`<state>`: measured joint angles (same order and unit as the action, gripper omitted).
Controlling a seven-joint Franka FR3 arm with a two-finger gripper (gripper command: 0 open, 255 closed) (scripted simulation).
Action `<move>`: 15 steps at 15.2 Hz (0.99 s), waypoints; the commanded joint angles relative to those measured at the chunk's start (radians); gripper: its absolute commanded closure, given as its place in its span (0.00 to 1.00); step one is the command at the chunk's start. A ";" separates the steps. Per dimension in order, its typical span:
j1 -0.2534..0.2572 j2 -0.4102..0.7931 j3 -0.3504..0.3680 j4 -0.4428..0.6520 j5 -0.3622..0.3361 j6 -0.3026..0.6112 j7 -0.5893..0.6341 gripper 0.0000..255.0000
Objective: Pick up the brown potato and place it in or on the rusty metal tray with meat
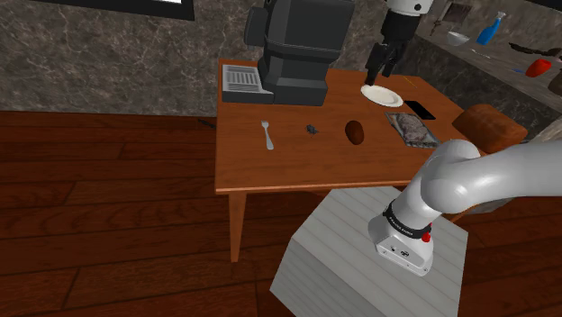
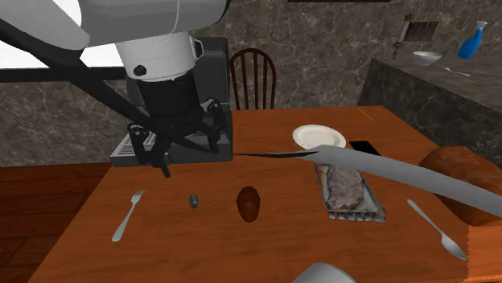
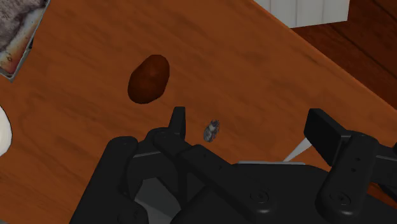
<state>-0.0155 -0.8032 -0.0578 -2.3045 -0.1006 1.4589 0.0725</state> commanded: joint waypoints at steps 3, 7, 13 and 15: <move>-0.023 0.018 0.002 -0.051 -0.018 0.056 0.039 0.00; -0.069 0.066 0.003 -0.139 -0.057 0.168 0.120 0.00; -0.145 0.174 -0.004 -0.241 -0.125 0.338 0.250 0.00; -0.173 0.220 -0.008 -0.266 -0.150 0.394 0.295 0.00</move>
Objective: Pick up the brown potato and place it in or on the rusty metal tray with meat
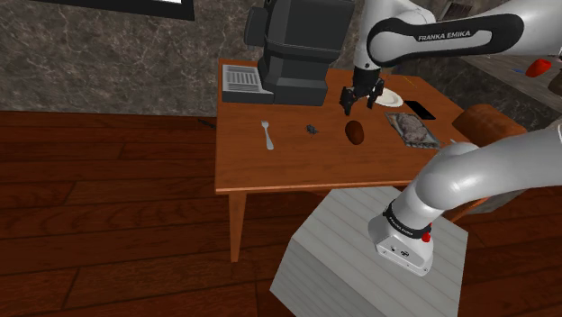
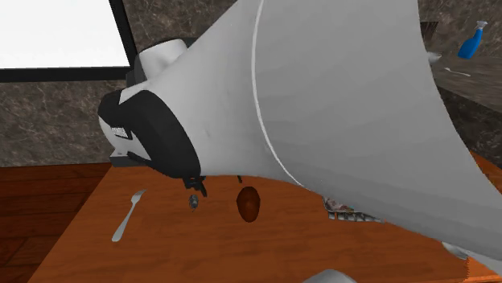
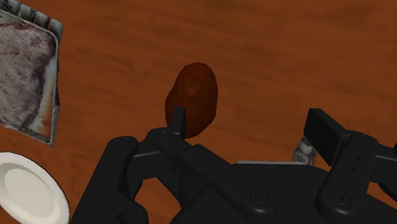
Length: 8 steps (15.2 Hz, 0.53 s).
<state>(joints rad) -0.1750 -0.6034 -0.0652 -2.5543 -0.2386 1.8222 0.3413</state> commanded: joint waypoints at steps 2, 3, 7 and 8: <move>-0.042 0.069 -0.006 -0.037 -0.040 0.087 0.074 0.00; -0.056 0.095 -0.009 -0.045 -0.054 0.114 0.098 0.00; -0.116 0.208 -0.023 -0.068 -0.116 0.222 0.199 0.00; -0.125 0.228 -0.026 -0.070 -0.126 0.238 0.216 0.00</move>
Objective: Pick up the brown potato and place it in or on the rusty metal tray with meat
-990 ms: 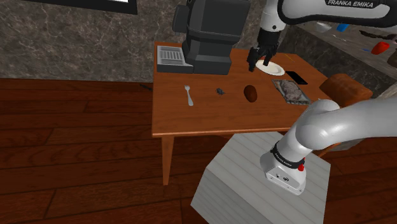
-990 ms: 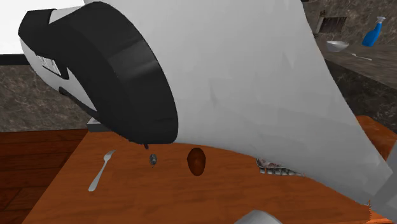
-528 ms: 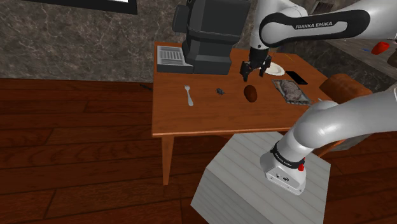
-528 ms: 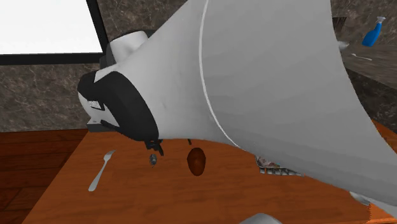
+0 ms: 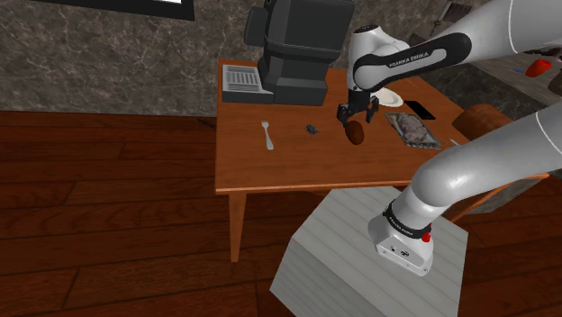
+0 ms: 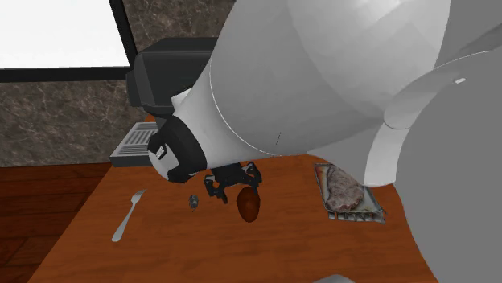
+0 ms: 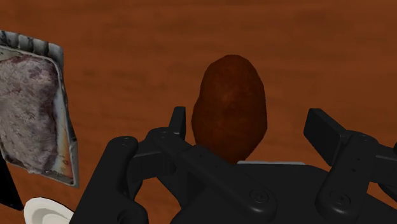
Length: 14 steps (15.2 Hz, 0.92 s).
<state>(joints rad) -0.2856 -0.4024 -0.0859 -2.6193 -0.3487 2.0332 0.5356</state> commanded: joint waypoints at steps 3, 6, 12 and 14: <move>-0.023 0.045 -0.014 -0.031 -0.031 0.073 0.027 0.00; -0.032 0.067 -0.023 -0.055 -0.047 0.119 0.034 0.00; -0.037 0.080 -0.027 -0.067 -0.056 0.144 0.038 0.00; -0.037 0.080 -0.027 -0.067 -0.056 0.144 0.038 0.00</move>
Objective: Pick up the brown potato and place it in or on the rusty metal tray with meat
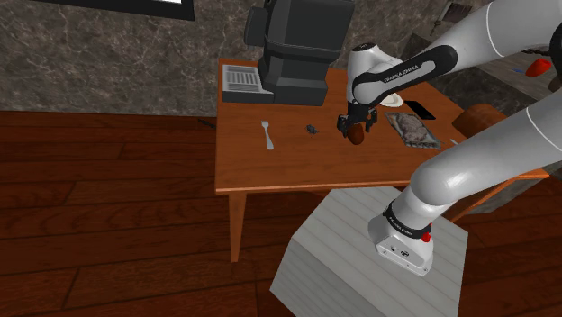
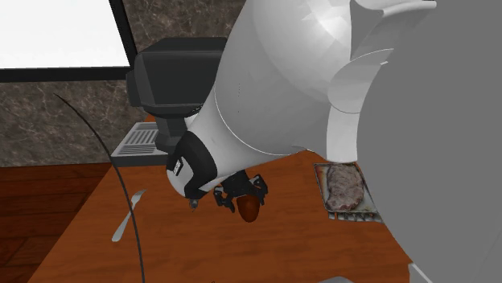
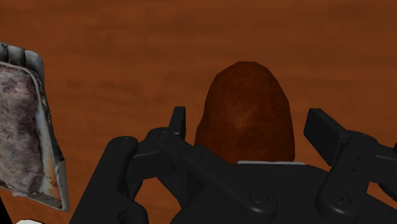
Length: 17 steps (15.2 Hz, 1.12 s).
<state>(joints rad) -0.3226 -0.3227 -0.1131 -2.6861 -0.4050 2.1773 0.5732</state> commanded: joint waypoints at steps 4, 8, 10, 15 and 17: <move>0.000 0.000 0.000 0.000 0.000 0.000 0.000 1.00; 0.000 0.000 0.000 0.000 0.000 0.000 0.000 1.00; 0.000 0.000 0.000 0.000 0.000 0.000 0.000 1.00; 0.005 -0.043 0.003 0.022 0.015 -0.063 -0.020 1.00; 0.007 -0.062 0.005 0.035 0.021 -0.095 -0.030 1.00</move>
<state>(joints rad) -0.3175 -0.3760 -0.1093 -2.6590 -0.3874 2.1001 0.5486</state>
